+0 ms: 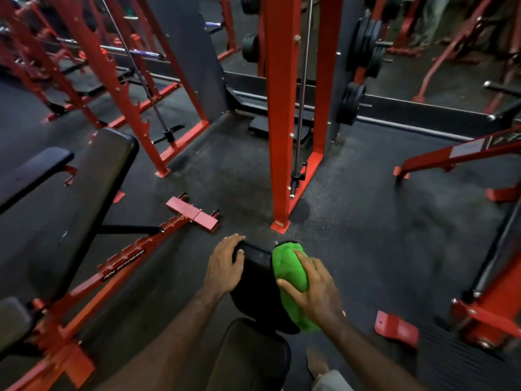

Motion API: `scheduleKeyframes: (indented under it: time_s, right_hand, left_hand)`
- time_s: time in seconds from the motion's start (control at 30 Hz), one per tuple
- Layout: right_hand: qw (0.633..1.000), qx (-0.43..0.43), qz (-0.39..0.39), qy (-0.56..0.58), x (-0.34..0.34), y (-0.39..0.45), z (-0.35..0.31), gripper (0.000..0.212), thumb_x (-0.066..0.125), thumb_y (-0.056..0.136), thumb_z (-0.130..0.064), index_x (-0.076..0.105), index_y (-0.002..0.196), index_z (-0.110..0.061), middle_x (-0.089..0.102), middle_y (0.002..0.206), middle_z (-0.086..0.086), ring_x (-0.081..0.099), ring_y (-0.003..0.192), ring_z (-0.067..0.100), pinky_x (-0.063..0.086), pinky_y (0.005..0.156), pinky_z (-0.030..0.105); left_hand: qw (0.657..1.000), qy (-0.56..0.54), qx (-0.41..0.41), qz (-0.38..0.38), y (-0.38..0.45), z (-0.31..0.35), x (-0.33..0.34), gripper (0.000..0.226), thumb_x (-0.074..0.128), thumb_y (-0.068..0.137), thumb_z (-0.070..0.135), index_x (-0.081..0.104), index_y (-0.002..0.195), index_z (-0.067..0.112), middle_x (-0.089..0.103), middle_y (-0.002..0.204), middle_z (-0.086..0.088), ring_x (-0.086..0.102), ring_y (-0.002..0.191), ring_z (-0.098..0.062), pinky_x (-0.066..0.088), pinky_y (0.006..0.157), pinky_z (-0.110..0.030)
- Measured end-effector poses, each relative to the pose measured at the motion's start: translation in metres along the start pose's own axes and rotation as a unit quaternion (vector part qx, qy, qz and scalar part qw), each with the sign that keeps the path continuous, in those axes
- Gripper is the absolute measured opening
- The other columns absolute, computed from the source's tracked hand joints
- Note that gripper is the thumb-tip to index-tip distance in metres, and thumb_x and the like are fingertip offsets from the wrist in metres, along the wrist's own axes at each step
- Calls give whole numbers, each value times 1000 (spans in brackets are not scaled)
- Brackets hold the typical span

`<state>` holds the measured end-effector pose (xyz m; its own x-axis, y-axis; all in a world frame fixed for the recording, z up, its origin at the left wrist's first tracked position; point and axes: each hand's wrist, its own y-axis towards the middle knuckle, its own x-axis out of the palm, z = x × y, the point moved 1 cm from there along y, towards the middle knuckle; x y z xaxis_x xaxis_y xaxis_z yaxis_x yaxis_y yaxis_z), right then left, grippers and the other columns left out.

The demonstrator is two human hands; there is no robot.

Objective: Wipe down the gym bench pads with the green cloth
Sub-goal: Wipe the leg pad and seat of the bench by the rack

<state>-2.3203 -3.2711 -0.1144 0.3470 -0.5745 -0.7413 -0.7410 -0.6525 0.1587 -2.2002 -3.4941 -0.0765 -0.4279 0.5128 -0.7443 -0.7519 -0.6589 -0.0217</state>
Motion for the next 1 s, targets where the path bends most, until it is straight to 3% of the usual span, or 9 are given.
scheduleKeyframes:
  time_s: [0.17, 0.27, 0.33, 0.43, 0.57, 0.7, 0.8, 0.87, 1.0]
  right_hand:
    - [1000, -18, -13, -5, 5, 2, -8, 84, 62, 84, -77, 40, 155, -40, 54, 134, -3, 55, 118, 18, 48, 101, 35]
    - [995, 51, 18, 86, 0, -17, 9, 95, 61, 78, -86, 43, 154, -33, 51, 134, -16, 55, 124, 10, 40, 102, 20]
    - [991, 82, 33, 103, 0, -23, 12, 102, 59, 74, -89, 44, 155, -29, 50, 135, -18, 53, 127, 9, 37, 103, 20]
    - [996, 53, 30, 63, 1, -11, -2, 92, 64, 78, -81, 47, 153, -29, 57, 134, -7, 57, 121, 12, 43, 102, 23]
    - [1000, 10, 19, 8, 9, 2, -17, 82, 64, 83, -74, 46, 152, -34, 55, 133, -1, 55, 117, 18, 47, 104, 34]
    - [990, 71, 39, 119, 3, -21, 7, 88, 67, 80, -79, 46, 151, -30, 57, 140, -10, 53, 126, 2, 36, 107, 11]
    - [976, 118, 41, 178, -4, -30, 10, 69, 70, 81, -76, 49, 139, -47, 61, 130, -25, 59, 119, -3, 45, 99, 15]
    - [974, 129, 58, 176, 0, -25, -1, 71, 70, 82, -73, 51, 141, -39, 61, 131, -21, 58, 119, -2, 48, 101, 23]
    - [982, 106, 69, 141, 11, -25, -4, 80, 66, 85, -59, 46, 153, -21, 52, 136, -10, 48, 124, -2, 35, 108, 14]
  left_hand:
    - [998, 27, 61, -2, 2, 1, 13, 52, 46, 93, 36, 62, 140, 21, 55, 151, -2, 42, 146, -22, 27, 125, -37]
    - [994, 63, 87, -36, 7, -1, 19, 55, 46, 91, 50, 65, 136, 24, 61, 144, -1, 47, 143, -27, 30, 123, -42]
    - [991, 89, 87, -54, 8, -3, 20, 62, 47, 88, 60, 66, 134, 24, 62, 143, -1, 46, 143, -29, 30, 123, -44]
    - [988, 113, 86, -62, 8, 7, 21, 71, 47, 80, 66, 66, 134, 24, 60, 144, -3, 44, 144, -31, 28, 124, -47]
    - [979, 142, 100, -105, -1, 33, 25, 80, 40, 77, 57, 56, 145, 17, 53, 152, -2, 34, 151, -27, 11, 126, -44]
    - [974, 163, 120, -106, -5, 30, 24, 75, 32, 82, 71, 54, 143, 33, 51, 151, 6, 31, 151, -23, 11, 126, -46]
    - [963, 200, 115, -137, -3, 41, 23, 82, 28, 81, 76, 50, 147, 33, 44, 157, 2, 24, 154, -26, 8, 127, -47]
    - [954, 223, 129, -151, 0, 54, 24, 87, 27, 79, 75, 49, 148, 28, 39, 161, -2, 21, 155, -29, 7, 127, -47]
    - [939, 225, 172, -195, 0, 69, 39, 79, 25, 78, 62, 54, 138, 19, 54, 146, -4, 39, 145, -28, 14, 126, -46]
